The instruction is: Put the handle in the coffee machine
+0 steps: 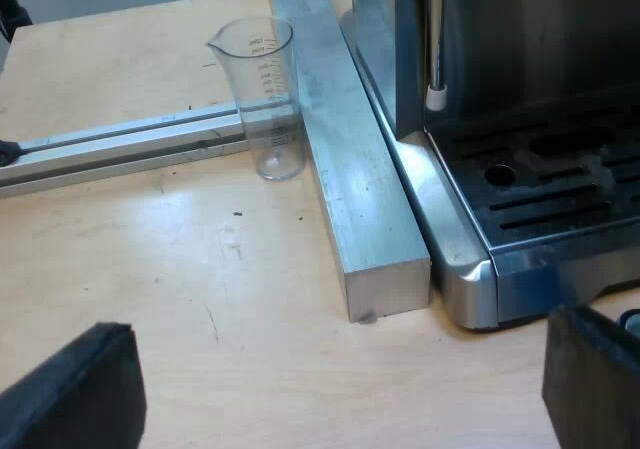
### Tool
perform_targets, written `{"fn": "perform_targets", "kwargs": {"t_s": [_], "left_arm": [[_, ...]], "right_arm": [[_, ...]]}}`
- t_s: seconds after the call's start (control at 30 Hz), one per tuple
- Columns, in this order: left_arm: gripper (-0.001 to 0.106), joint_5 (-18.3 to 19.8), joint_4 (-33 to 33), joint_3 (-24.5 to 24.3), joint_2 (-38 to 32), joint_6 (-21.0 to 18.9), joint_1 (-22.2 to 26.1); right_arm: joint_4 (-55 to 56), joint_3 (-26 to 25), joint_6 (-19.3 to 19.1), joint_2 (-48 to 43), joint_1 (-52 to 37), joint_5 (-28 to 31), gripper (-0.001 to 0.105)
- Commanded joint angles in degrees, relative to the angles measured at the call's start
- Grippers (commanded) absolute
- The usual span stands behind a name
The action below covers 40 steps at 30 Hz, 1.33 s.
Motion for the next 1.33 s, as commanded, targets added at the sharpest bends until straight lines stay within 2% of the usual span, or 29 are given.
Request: {"fn": "perform_targets", "kwargs": {"t_s": [0.03, 1.33], "left_arm": [[0.082, -0.8, -0.8, -0.2, -7.8, -0.6, -0.2], [0.082, -0.8, -0.9, -0.2, -8.3, -0.6, -1.6]], "right_arm": [[-0.7, -0.5, -0.3, -2.7, -0.1, -0.6, 0.071], [-0.7, -0.5, -0.3, -2.7, -0.1, -0.6, 0.071]]}}
